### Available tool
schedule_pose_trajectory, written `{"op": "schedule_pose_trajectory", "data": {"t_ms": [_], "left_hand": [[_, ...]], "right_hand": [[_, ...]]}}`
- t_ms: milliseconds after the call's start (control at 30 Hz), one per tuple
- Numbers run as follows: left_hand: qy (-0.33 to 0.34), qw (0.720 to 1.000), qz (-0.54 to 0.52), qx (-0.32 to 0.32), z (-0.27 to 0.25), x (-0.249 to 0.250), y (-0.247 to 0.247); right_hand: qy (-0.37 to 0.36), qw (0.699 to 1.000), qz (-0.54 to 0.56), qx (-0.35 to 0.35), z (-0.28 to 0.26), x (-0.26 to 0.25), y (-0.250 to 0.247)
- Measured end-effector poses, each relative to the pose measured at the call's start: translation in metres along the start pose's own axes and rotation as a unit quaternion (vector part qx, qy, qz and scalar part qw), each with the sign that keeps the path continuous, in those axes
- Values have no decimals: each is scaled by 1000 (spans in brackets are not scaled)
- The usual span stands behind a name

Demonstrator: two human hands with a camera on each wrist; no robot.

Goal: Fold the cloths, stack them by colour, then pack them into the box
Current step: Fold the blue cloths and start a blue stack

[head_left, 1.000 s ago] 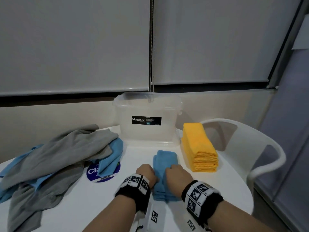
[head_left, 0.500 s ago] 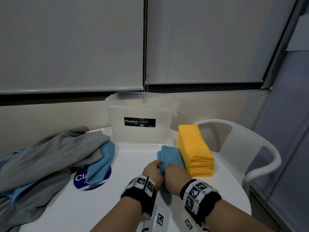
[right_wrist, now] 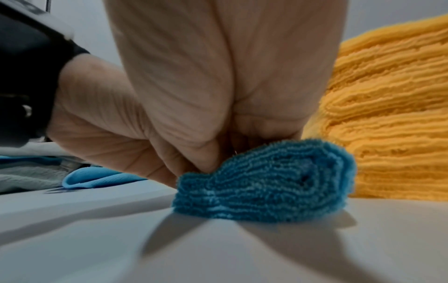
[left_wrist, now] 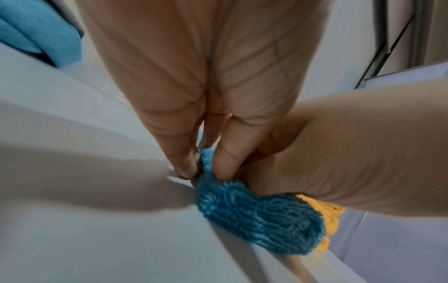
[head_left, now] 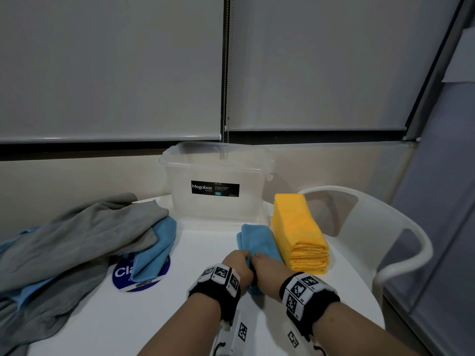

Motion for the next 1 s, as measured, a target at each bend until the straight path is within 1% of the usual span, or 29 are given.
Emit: {"op": "schedule_pose_trajectory", "data": {"t_ms": [67, 167, 233, 300, 333, 400, 467, 500, 567, 633, 700, 733, 767, 800, 867, 933, 1000], "left_hand": [[0, 1000, -7, -8, -1, -4, -1], [-1, 1000, 17, -2, -17, -3, -18], [-1, 999, 37, 14, -22, -13, -34], [24, 995, 82, 57, -26, -31, -57], [26, 991, 104, 85, -27, -42, -71], [21, 978, 156, 138, -35, -61, -99], [-1, 958, 227, 176, -43, -80, -124], [-14, 948, 255, 191, -48, -87, -136], [-33, 939, 276, 200, -56, -102, -156], [-54, 944, 274, 174, -56, -119, -167], [-74, 954, 266, 119, -58, -131, -171], [-87, 958, 255, 98, -60, -133, -172], [-94, 962, 240, 92, -62, -136, -173], [-91, 967, 220, 96, -62, -138, -173], [-67, 973, 177, 130, -62, -138, -177], [-50, 973, 128, 187, -64, -130, -184], [-23, 971, 90, 221, -66, -119, -194]], "right_hand": [[9, 1000, -4, 0, 1, -1, 0], [28, 999, -20, 18, -3, -7, -5], [42, 996, -50, 60, -6, -16, -12], [35, 992, -63, 107, -7, -33, -16], [32, 992, -56, 109, -7, -42, -16], [24, 997, -48, 61, -7, -59, -11], [10, 998, -64, 23, -4, -73, -7], [0, 998, -65, 26, -2, -81, -7], [-33, 998, -39, 48, 7, -102, -4], [-84, 996, 11, 36, 19, -129, 2], [-123, 991, 60, 1, 28, -156, 8], [-138, 988, 69, -13, 32, -168, 12], [-150, 986, 67, -27, 35, -179, 14], [-153, 986, 61, -41, 38, -188, 18], [-137, 988, 56, -48, 44, -200, 22], [-115, 992, 46, -16, 50, -204, 18], [-99, 992, 65, 44, 53, -206, 4]]}}
Point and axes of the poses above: each hand's wrist, its own z-axis towards the middle knuckle, its own y-axis out of the palm, x = y × z, the point moved 2 cm from there along z, towards the middle knuckle, and after that the axes turned 11 degrees about x, right-handed, at the moved point
